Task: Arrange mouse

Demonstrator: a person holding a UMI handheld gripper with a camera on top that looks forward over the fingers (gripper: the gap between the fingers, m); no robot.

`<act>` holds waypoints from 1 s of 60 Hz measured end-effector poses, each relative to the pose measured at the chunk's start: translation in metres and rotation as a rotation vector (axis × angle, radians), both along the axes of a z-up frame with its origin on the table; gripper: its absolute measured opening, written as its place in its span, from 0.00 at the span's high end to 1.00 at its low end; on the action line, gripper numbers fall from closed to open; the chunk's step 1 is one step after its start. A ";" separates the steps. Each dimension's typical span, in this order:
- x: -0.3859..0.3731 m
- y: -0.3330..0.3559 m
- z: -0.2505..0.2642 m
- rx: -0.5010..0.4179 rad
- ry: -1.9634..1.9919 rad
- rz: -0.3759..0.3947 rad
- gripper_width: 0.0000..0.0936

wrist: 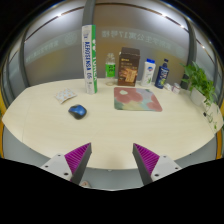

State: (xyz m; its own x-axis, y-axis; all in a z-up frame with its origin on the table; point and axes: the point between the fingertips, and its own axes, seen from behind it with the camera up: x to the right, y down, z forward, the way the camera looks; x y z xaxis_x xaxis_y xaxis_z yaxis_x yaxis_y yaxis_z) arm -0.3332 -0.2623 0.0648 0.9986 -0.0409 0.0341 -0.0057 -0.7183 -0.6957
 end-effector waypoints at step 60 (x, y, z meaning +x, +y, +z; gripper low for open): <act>-0.125 0.253 -0.083 0.022 0.019 0.168 0.53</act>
